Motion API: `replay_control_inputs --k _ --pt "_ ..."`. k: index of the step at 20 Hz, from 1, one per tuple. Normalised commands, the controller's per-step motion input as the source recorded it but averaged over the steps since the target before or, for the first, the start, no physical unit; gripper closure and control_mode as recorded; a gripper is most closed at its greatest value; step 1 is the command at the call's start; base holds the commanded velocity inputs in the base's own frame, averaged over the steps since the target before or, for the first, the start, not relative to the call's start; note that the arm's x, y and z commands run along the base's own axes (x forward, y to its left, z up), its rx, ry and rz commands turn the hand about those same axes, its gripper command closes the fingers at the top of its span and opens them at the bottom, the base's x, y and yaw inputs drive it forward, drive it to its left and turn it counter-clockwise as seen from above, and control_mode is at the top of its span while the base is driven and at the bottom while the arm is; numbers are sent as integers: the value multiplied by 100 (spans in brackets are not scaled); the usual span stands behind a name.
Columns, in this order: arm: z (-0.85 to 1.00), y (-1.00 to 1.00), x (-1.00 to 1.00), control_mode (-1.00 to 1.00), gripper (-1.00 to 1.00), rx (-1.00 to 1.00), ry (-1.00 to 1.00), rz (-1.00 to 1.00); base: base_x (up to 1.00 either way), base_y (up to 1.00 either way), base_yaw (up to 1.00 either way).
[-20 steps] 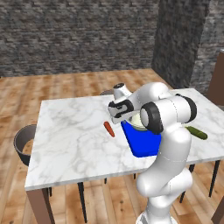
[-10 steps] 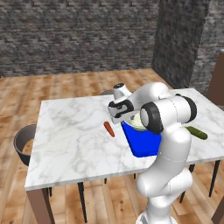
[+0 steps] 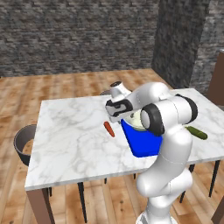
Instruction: Place the two vegetables and bowl onto the tray for setting up a vegetable dip station.
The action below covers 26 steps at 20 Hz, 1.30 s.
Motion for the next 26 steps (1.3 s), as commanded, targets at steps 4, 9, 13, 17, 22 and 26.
replay_control_inputs --k 4,9,13,17,22,26 --pt "43 48 -13 -100 -100 2 7 0 0 0 0" --pt "47 55 -16 -100 -100 7 1 0 0 0 0" --pt "13 65 -8 -100 -100 2 -1 4 0 0 0" --pt "-28 47 3 -100 -100 0 0 0 0 0 0" --pt "-24 7 19 -100 -100 5 0 0 0 0 0" --pt "-32 0 17 -100 -100 5 0 -3 0 0 0"
